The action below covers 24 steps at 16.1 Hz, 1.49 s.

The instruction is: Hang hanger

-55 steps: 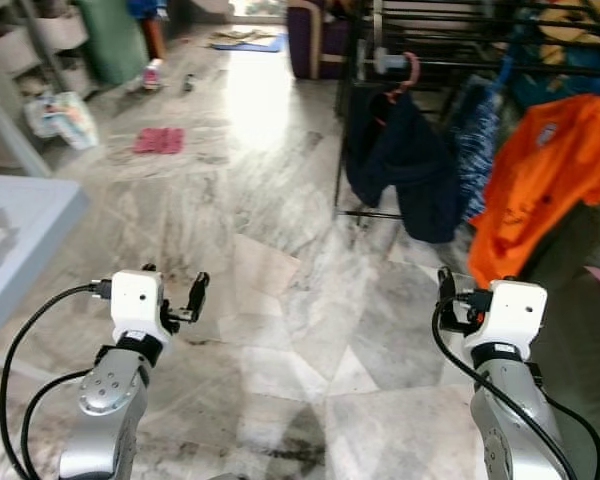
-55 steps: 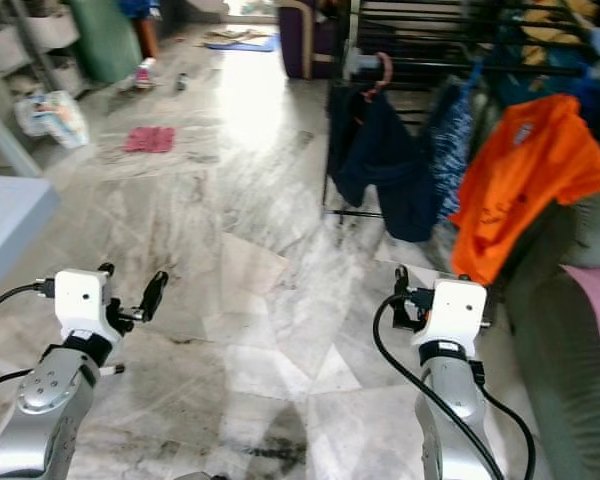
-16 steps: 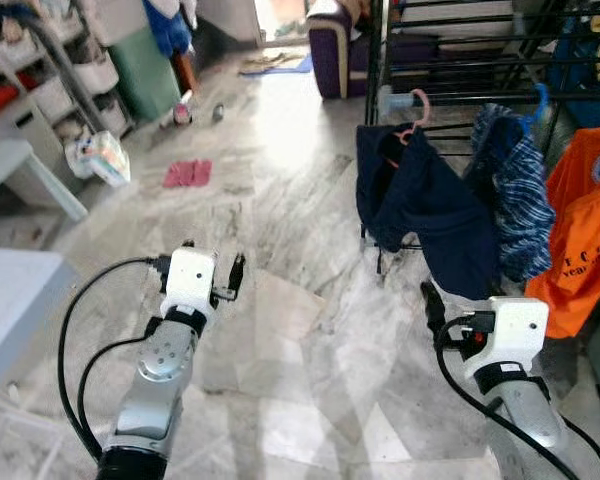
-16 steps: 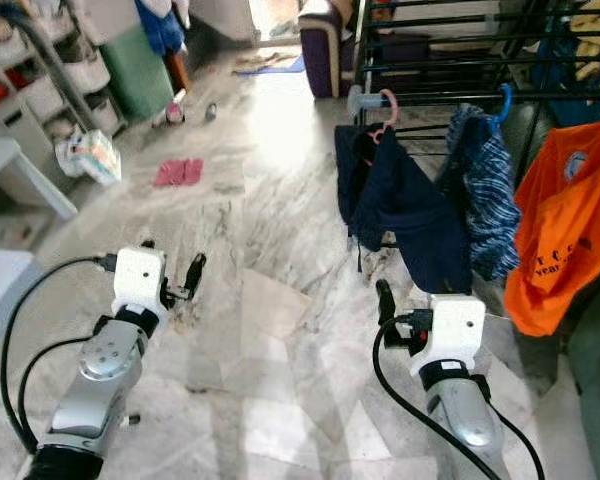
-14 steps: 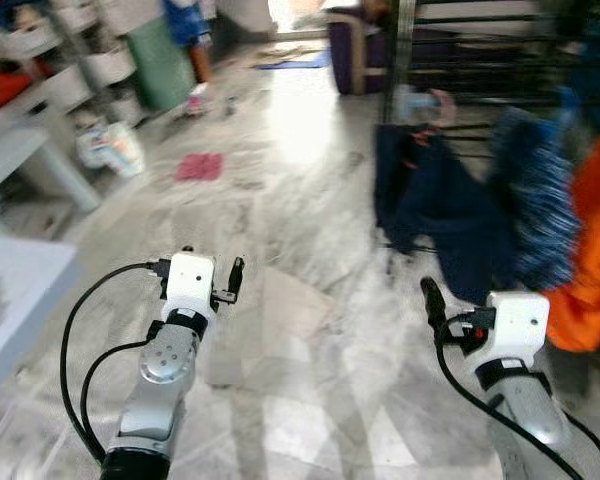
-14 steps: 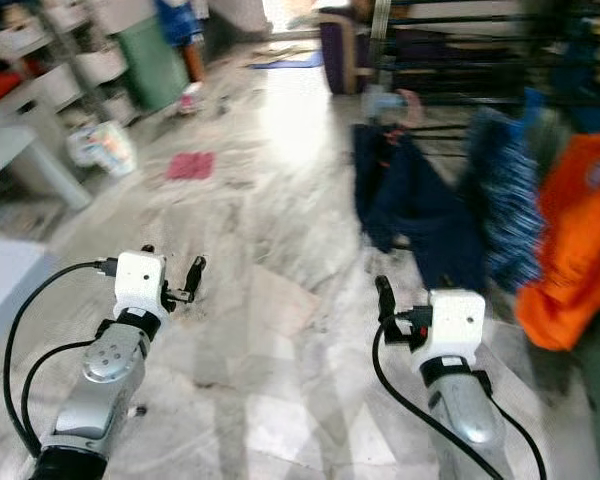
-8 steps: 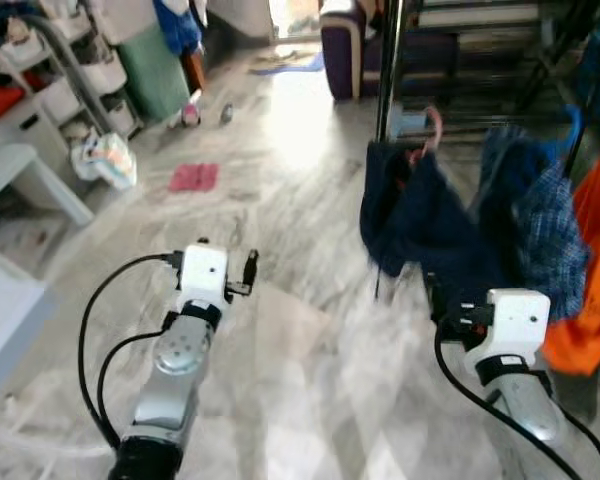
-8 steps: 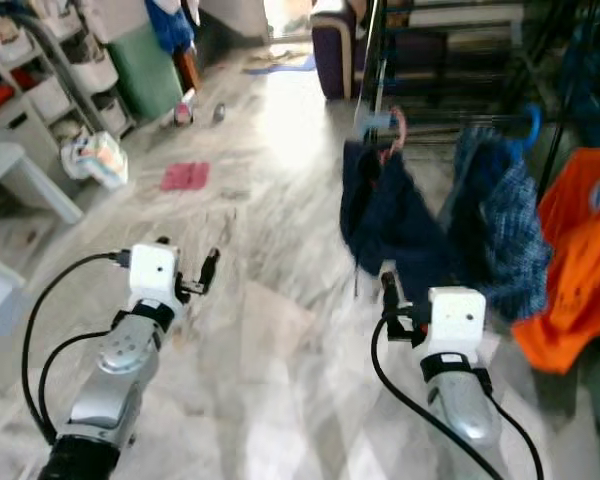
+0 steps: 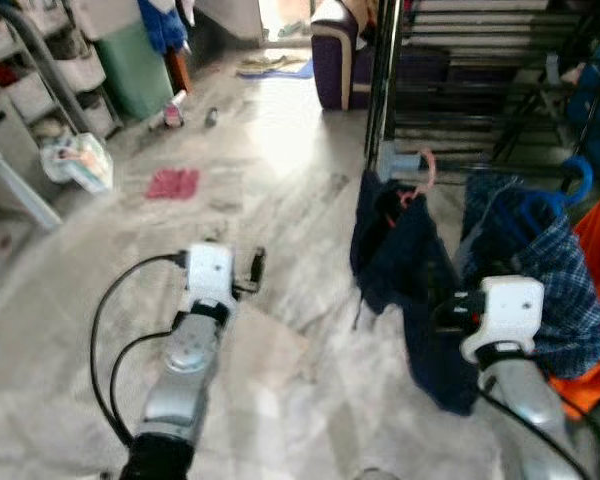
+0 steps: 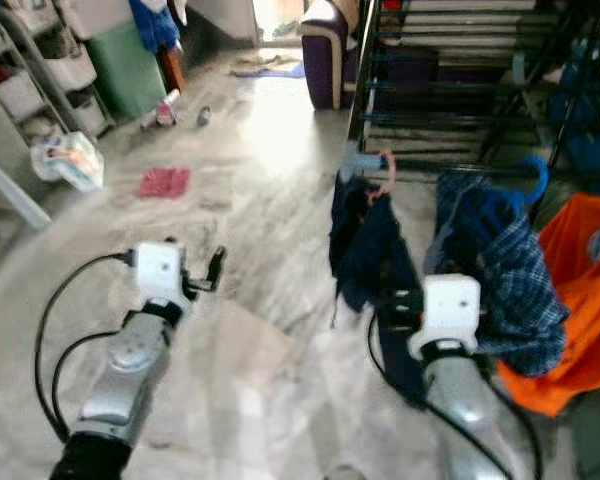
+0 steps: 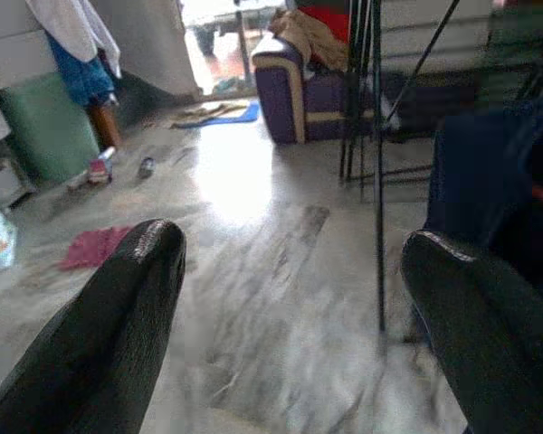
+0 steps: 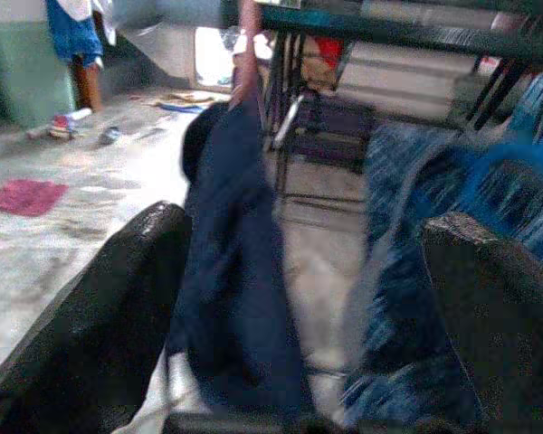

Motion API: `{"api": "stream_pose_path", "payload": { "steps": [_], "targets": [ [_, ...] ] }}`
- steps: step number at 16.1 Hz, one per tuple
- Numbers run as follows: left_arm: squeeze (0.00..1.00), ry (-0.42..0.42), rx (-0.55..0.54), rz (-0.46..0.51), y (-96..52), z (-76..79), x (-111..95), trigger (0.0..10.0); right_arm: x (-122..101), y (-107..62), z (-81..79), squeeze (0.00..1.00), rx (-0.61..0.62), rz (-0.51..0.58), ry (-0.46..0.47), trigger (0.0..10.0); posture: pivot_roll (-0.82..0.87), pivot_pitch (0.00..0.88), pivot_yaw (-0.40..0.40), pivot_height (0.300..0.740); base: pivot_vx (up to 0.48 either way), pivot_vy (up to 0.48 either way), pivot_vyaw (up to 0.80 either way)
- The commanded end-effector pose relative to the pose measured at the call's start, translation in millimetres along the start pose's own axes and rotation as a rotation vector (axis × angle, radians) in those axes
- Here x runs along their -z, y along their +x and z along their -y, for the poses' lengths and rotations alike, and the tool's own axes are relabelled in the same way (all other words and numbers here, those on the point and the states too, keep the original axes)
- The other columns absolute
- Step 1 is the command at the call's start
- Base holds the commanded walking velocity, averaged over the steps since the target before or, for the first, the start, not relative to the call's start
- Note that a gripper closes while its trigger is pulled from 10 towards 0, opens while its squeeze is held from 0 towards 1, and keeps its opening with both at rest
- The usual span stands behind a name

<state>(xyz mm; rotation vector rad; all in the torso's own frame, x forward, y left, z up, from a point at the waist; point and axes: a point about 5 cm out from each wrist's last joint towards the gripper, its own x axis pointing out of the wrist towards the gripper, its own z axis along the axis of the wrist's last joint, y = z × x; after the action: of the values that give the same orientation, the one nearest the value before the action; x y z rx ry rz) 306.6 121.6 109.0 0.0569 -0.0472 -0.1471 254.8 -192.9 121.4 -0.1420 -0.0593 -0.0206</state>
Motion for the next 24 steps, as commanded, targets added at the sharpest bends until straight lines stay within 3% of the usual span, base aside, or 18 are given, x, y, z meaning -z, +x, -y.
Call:
{"api": "stream_pose_path", "payload": {
  "steps": [1, 4, 8, 14, 20, 24],
  "targets": [
    [0.00, 0.009, -0.077, 0.005, -3.0, -14.7, 1.4, 10.0, -4.0, 6.1, -10.0, 0.00, -0.064, 0.005, -0.008, 10.0, -0.14, 0.058, -0.032, 0.740, 0.000, 0.000, 0.00],
    [0.00, 0.019, -0.129, 0.013, -6.6, -24.8, 0.3, 10.0, -8.6, 16.6, -17.2, 0.00, -0.120, 0.018, -0.029, 10.0, -0.10, 0.052, -0.072, 0.740, 0.000, 0.000, 0.00],
    [0.00, 0.057, -0.160, 0.025, -17.7, -35.1, -0.8, 10.0, -2.5, 24.9, -27.4, 0.00, -0.117, 0.017, -0.002, 10.0, -0.04, 0.039, -0.049, 0.740, 0.000, 0.000, 0.00],
    [0.00, 0.055, -0.217, -0.028, -22.5, -50.2, 14.5, 10.0, 9.8, 22.9, -11.6, 0.00, 0.016, 0.003, 0.020, 10.0, -0.06, 0.000, 0.004, 0.740, 0.000, 0.000, 0.00],
    [0.00, 0.045, -0.201, -0.017, 3.0, -43.2, 14.5, 10.0, 13.1, 36.6, -10.4, 0.00, 0.046, 0.029, 0.027, 10.0, -0.09, 0.000, 0.037, 0.740, 0.000, 0.000, 0.00],
    [0.00, 0.027, -0.176, -0.003, 13.1, -31.1, 15.7, 10.0, 20.6, 36.6, -11.5, 0.00, 0.038, 0.024, 0.017, 10.0, -0.12, 0.000, 0.039, 0.740, 0.000, 0.000, 0.00]
  ]
}}
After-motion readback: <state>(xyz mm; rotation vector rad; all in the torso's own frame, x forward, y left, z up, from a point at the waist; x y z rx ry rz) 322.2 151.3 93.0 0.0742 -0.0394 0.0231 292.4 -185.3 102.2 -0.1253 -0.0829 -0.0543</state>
